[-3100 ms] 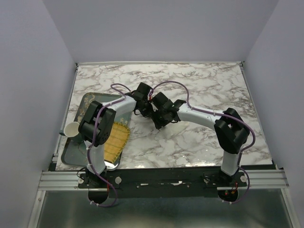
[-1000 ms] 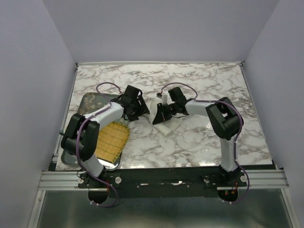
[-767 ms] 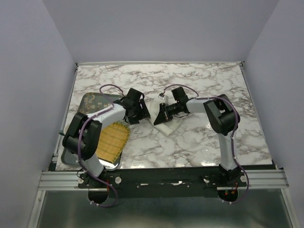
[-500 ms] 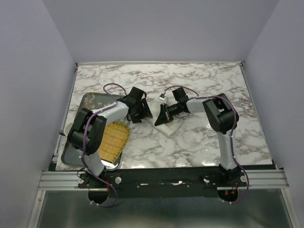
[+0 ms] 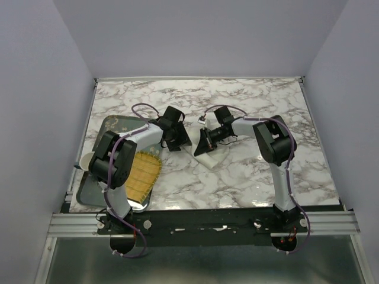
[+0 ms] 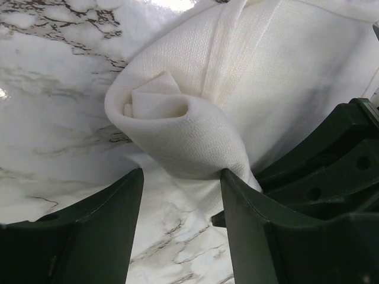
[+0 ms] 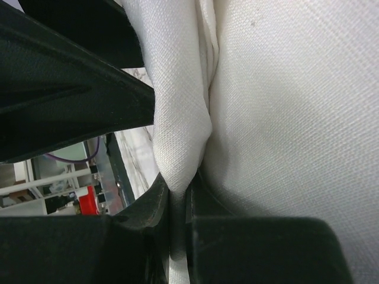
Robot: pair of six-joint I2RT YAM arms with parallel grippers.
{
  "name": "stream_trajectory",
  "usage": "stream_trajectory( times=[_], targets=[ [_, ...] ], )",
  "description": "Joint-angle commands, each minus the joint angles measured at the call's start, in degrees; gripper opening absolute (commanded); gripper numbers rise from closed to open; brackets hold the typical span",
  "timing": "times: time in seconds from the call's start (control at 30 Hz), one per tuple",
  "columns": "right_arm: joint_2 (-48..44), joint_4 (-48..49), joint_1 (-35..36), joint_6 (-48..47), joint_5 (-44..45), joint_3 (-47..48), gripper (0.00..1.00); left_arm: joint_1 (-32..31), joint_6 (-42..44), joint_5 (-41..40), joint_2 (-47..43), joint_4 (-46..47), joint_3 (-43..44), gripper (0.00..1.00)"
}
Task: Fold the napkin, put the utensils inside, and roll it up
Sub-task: Roll the napkin with the utensil
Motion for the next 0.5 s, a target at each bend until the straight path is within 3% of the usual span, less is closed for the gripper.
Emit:
stream_trajectory(
  times=[0.0,0.27,0.47],
  targets=[
    [1.20,-8.28,0.79,-5.68,9.96,-0.30,0.20,0.06,0.21,-2.82,5.46,0.61,-0.86,0.62],
    [-7.24,-21.36,0.79,-8.41,20.69,6.02,0.38,0.06,0.21,-1.76,5.37,1.40,-2.09,0.60],
    [-13.13,-24.11,1.49,-8.85,30.70,6.82,0.45,-0.11,0.39,-0.97,6.25,1.66,-1.03,0.59]
  ],
)
